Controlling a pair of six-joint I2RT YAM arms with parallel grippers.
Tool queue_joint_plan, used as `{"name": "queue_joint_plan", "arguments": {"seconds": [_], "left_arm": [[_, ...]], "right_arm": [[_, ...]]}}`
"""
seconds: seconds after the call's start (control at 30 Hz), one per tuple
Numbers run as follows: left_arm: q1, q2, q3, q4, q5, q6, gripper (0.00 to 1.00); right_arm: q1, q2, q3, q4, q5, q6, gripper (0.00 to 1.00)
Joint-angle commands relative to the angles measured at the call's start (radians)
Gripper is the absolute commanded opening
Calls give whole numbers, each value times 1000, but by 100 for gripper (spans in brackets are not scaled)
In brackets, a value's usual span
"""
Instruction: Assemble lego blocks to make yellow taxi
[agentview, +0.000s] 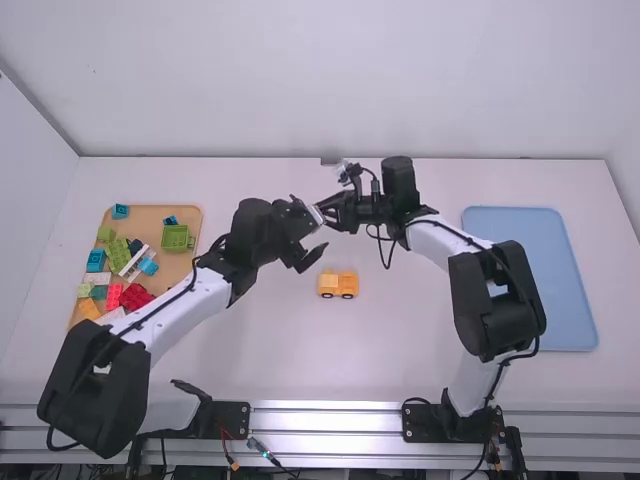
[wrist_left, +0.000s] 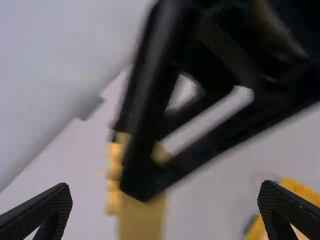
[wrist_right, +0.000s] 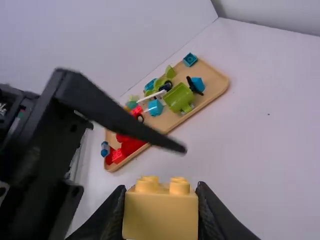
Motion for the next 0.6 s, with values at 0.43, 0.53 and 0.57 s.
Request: {"name": "queue_joint_plan", "arguments": {"seconds": [0.43,0.53,0.57], "left_arm": [[314,39,156,-179,753,19,99],[323,82,162,-168,820,-4,99],[321,98,163,-165,834,-3,99]], "right_arm": [[-95,10,8,-163,-226,-433,15],[-92,9,8,-176,-246,-487,14],[-85,9,8,-176,-245,-492,12]]}}
